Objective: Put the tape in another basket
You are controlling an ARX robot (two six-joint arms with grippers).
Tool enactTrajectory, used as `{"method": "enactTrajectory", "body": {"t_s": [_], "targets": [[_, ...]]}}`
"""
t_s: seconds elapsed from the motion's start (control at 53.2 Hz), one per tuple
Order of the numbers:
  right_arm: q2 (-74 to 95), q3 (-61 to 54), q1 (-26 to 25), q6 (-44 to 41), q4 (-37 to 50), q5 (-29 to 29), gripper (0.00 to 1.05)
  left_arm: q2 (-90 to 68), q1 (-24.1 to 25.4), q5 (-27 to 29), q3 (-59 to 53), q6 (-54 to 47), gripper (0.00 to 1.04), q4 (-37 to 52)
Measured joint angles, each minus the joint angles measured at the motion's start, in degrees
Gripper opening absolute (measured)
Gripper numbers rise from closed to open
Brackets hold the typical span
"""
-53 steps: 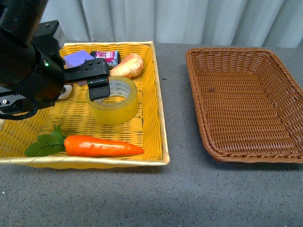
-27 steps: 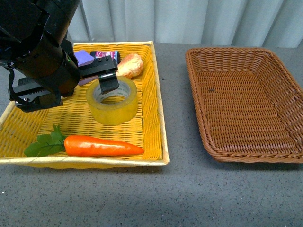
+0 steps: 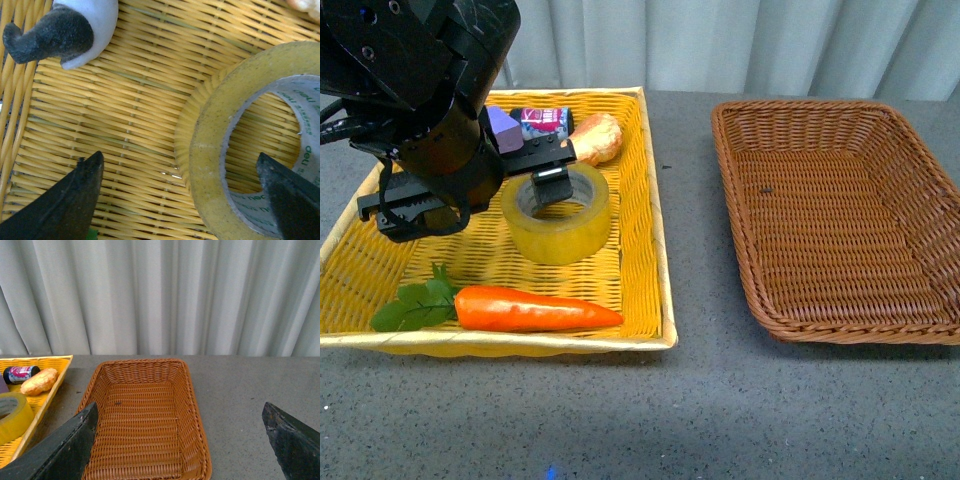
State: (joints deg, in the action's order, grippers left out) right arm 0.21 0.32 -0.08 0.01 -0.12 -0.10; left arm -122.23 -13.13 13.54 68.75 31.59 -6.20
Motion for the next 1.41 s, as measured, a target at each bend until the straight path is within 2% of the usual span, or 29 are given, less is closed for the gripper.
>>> {"method": "enactTrajectory", "body": {"t_s": [0.15, 0.376, 0.413, 0.657, 0.732, 0.826, 0.977, 1.108, 1.239, 1.408], "targets": [[0.0, 0.0, 0.0, 0.0, 0.0, 0.0, 0.96, -0.24, -0.39, 0.26, 0.09, -0.52, 0.63, 0.59], [0.0, 0.0, 0.0, 0.0, 0.0, 0.0, 0.96, -0.24, -1.4, -0.44, 1.81, -0.59, 0.18, -0.2], [0.0, 0.0, 0.0, 0.0, 0.0, 0.0, 0.96, -0.26, -1.44, -0.68, 1.95, -0.98, 0.15, -0.24], [0.0, 0.0, 0.0, 0.0, 0.0, 0.0, 0.96, 0.24, -1.62, -1.31, 2.05, -3.39, 0.14, -0.7], [0.0, 0.0, 0.0, 0.0, 0.0, 0.0, 0.96, 1.4, -1.64, -2.14, 1.95, -6.64, 0.14, 0.22], [0.0, 0.02, 0.0, 0.0, 0.0, -0.02, 0.96, 4.24, -2.16, -1.2, 0.55, -15.91, 0.14, 6.86], [0.0, 0.0, 0.0, 0.0, 0.0, 0.0, 0.96, 9.49, -2.82, -8.44, 1.14, -30.97, 0.14, 12.61], [0.0, 0.0, 0.0, 0.0, 0.0, 0.0, 0.96, 12.0, -4.0, -19.21, 1.9, -44.11, 0.14, 17.27], [0.0, 0.0, 0.0, 0.0, 0.0, 0.0, 0.96, 12.79, -5.99, -28.2, 4.35, -54.97, 0.14, 14.51], [0.0, 0.0, 0.0, 0.0, 0.0, 0.0, 0.96, 12.85, -9.16, -30.69, 6.64, -67.78, 0.14, 9.35]]}}
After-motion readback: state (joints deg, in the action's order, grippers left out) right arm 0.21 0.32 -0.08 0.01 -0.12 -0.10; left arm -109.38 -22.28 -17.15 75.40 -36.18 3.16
